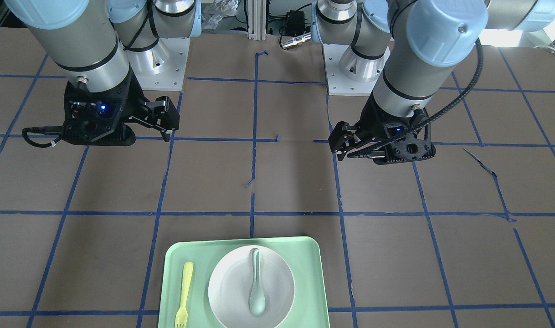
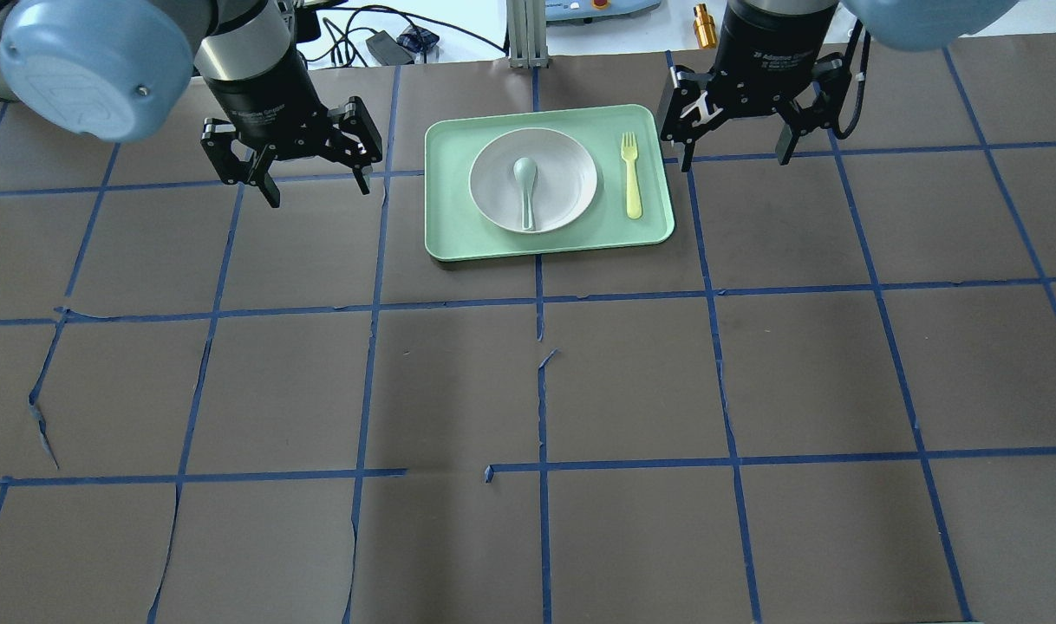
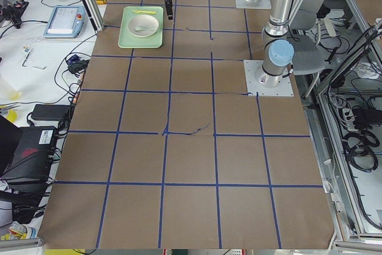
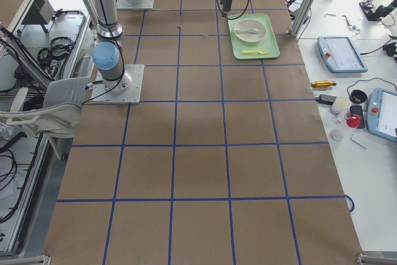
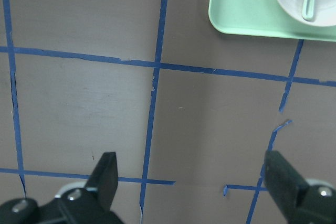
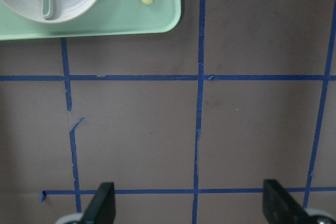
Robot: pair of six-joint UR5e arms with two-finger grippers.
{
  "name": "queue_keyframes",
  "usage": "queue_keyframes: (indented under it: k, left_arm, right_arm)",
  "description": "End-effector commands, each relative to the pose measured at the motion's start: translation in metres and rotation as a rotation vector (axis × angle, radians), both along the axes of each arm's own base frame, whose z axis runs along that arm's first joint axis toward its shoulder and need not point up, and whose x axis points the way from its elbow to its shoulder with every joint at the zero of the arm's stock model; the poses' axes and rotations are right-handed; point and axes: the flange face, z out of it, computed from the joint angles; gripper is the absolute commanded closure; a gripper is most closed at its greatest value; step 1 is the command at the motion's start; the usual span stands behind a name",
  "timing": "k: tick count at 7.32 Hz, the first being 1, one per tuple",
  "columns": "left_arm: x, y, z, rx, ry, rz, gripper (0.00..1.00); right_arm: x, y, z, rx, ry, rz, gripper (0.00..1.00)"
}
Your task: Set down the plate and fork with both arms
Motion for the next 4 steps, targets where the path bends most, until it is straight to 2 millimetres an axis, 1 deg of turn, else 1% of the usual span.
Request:
queue_keyframes:
  k: [1,4]
  left_arm:
    - [0.0009,0.0043,-0.0005,0.003,-0.025,-0.123,0.00]
    - [-0.0004,0.0072,-0.0016,0.017,-0.009,-0.128,0.00]
  right_arm:
    - [0.0073,0.0013,-0.0027,0.003,0.000,0.013,0.00]
    - [0.0071,0.0019,-0.0022,0.005,-0.009,0.029,0.00]
